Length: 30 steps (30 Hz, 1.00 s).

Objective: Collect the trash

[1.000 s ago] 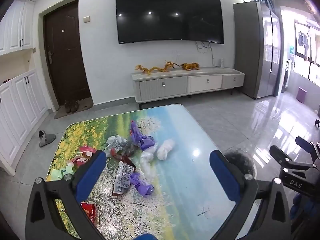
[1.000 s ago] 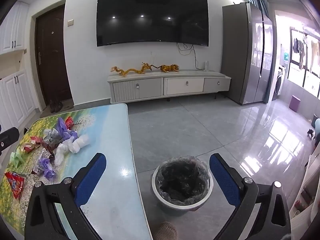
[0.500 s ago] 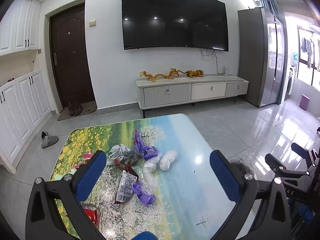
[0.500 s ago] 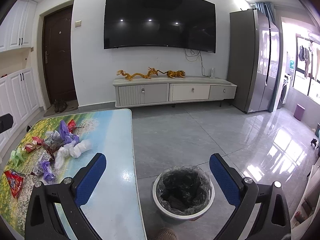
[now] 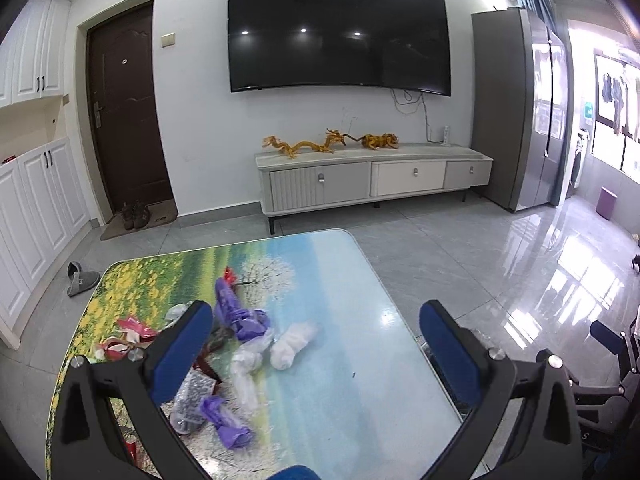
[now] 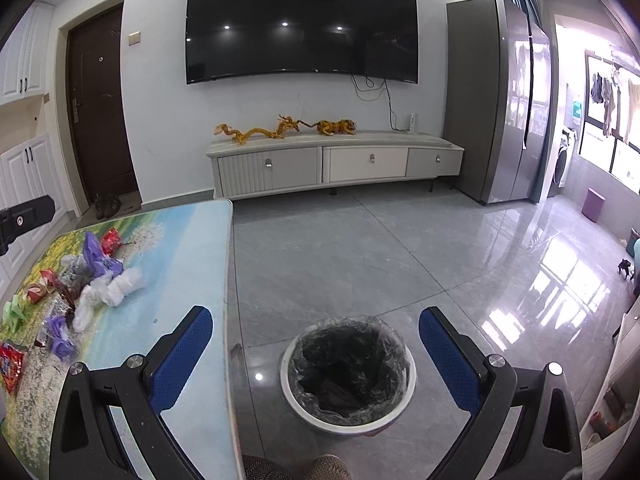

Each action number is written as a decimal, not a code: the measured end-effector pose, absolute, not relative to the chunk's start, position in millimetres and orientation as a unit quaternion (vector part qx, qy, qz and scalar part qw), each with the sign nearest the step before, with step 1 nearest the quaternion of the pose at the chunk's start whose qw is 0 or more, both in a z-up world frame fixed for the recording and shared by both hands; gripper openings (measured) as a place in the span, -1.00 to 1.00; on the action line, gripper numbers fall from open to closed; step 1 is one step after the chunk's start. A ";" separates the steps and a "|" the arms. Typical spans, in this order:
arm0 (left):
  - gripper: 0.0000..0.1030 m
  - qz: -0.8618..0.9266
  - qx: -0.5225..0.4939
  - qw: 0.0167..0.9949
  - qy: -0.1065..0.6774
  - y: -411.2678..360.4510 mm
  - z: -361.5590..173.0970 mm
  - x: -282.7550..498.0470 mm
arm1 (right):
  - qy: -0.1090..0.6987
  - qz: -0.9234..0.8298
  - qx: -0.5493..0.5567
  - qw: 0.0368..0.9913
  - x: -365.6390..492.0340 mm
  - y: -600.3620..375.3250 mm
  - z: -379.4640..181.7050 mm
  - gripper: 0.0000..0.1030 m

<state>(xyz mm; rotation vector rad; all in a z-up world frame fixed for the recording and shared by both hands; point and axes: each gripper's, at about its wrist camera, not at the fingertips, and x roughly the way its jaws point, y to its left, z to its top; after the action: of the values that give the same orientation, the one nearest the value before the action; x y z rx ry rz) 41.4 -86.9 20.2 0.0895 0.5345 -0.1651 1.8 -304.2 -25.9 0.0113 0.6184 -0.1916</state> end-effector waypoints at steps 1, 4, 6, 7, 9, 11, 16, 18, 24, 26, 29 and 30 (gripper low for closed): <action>1.00 -0.084 0.047 0.960 0.263 -92.3 20.0 41.4 | 0.309 -0.095 0.006 0.946 1.4 -306.9 -28.2 1.00; 1.00 -0.088 0.053 0.961 0.258 -99.3 19.9 39.3 | 0.314 -0.097 0.005 0.944 -0.8 -310.7 -29.1 1.00; 1.00 -0.087 0.060 0.962 0.251 -100.5 21.2 35.4 | 0.311 -0.097 0.007 0.945 -1.9 -310.8 -26.8 1.00; 1.00 -0.087 0.063 0.963 0.248 -100.4 22.3 34.0 | 0.308 -0.097 0.011 0.946 -3.3 -309.7 -24.9 1.00; 1.00 -0.091 0.073 0.963 0.243 -100.3 24.2 30.2 | 0.302 -0.097 0.018 0.948 -5.4 -307.1 -20.8 1.00; 1.00 -0.095 0.080 0.962 0.241 -99.7 25.8 27.1 | 0.297 -0.099 0.023 0.949 -9.2 -302.6 -16.8 1.00; 1.00 -0.114 0.081 0.960 0.244 -90.4 31.1 17.7 | 0.287 -0.111 0.016 0.951 -22.0 -289.4 -5.7 1.00; 1.00 -0.116 0.081 0.959 0.245 -84.0 33.2 12.7 | 0.282 -0.116 0.010 0.952 -25.8 -283.0 -1.6 1.00; 1.00 -0.109 0.066 0.961 0.245 -61.9 33.5 3.2 | 0.271 -0.132 -0.003 0.953 -33.0 -270.9 7.0 1.00; 1.00 -0.106 0.063 0.961 0.246 -56.2 33.2 2.9 | 0.269 -0.134 -0.003 0.954 -32.5 -267.6 7.0 1.00; 1.00 -0.104 0.062 0.961 0.249 -51.5 30.0 6.9 | 0.268 -0.132 -0.002 0.954 -31.3 -263.5 4.1 1.00; 1.00 -0.104 0.061 0.960 0.251 -50.5 28.3 8.8 | 0.269 -0.131 -0.003 0.954 -30.4 -261.9 2.8 1.00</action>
<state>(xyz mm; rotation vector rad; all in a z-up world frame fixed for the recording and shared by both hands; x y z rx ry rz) 8.8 -50.5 28.3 0.1230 0.5091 -0.2106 -30.4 -261.9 2.8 -0.0069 0.5470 -0.2661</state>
